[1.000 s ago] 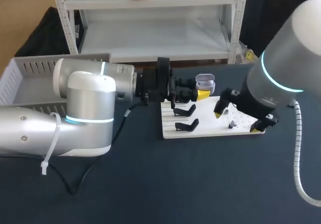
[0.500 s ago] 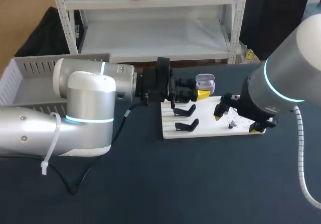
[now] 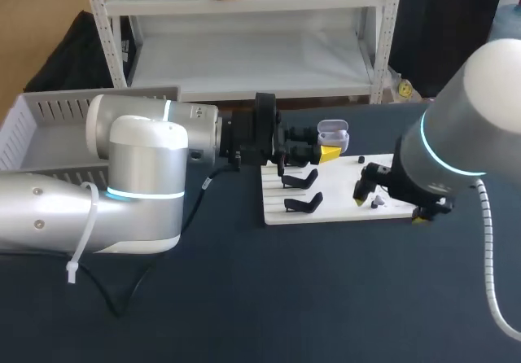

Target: Pick up each earbud case from the left stands, insert the matching earbuds, close the lid, and place the case in the box.

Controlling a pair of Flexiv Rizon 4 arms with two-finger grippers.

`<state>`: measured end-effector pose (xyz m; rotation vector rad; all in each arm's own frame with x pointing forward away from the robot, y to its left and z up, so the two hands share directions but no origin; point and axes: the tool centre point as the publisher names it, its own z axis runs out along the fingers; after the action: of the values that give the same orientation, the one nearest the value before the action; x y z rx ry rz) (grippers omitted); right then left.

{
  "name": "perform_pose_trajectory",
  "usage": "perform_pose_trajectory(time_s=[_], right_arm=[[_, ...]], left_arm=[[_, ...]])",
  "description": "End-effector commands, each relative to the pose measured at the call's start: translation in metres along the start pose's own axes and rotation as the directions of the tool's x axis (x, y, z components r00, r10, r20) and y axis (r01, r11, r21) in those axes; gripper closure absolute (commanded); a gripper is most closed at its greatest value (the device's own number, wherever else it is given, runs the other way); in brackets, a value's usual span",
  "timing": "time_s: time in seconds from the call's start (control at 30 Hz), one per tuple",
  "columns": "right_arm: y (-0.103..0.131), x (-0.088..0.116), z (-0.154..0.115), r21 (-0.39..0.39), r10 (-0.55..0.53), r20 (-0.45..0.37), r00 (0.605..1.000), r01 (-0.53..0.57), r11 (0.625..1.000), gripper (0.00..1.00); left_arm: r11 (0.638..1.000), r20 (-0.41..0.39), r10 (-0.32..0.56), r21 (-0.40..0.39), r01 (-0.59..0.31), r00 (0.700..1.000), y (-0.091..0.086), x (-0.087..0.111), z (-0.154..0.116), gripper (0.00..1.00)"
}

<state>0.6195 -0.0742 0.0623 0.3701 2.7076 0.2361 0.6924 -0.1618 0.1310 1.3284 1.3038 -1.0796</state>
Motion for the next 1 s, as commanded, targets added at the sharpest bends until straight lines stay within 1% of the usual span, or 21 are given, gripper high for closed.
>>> perform_pose_trajectory(time_s=[0.03,0.13,0.17,0.2,0.23,0.27,0.37,0.5,0.9,1.0], right_arm=[[0.005,-0.007,0.015,0.006,0.002,-0.013,1.000,-0.002,1.000,0.00],[0.005,-0.011,0.019,0.008,0.009,-0.019,1.000,-0.009,1.000,0.00],[0.005,-0.011,0.020,0.003,0.003,-0.019,1.000,-0.003,1.000,0.24],[0.006,-0.012,0.020,0.005,-0.002,-0.020,1.000,0.002,1.000,0.39],[0.006,-0.012,0.022,0.010,-0.011,-0.022,1.000,0.011,1.000,0.50],[0.007,-0.012,0.023,0.006,-0.015,-0.027,1.000,0.015,1.000,0.53],[0.007,-0.012,0.028,0.012,-0.026,-0.031,0.999,0.026,1.000,0.56],[0.007,-0.014,0.030,0.008,-0.016,-0.036,0.999,0.016,1.000,0.58],[0.006,-0.012,0.034,-0.015,0.026,-0.047,0.999,-0.027,1.000,0.57],[0.003,-0.013,0.037,-0.039,0.045,-0.062,0.997,-0.047,0.998,0.56]], left_arm=[[1.000,-0.001,0.000,0.000,0.000,1.000,0.001,0.000,0.000,1.00],[1.000,-0.001,0.000,0.000,0.000,1.000,0.001,0.000,0.000,1.00],[1.000,-0.001,0.000,0.000,0.000,1.000,0.001,0.000,0.000,1.00],[1.000,-0.001,0.000,0.000,0.000,1.000,0.001,0.000,0.000,1.00],[1.000,-0.001,0.000,0.000,0.000,1.000,0.001,0.000,0.000,1.00],[1.000,-0.001,0.000,0.000,0.000,1.000,0.001,0.000,0.000,1.00],[1.000,-0.001,0.000,0.000,0.000,1.000,0.001,0.000,0.000,1.00],[1.000,-0.001,0.000,0.000,0.000,1.000,0.001,0.000,0.000,1.00],[1.000,-0.001,0.000,0.000,0.000,1.000,0.001,0.000,0.000,1.00],[1.000,-0.001,0.000,0.000,0.000,1.000,0.001,0.000,0.000,1.00]])
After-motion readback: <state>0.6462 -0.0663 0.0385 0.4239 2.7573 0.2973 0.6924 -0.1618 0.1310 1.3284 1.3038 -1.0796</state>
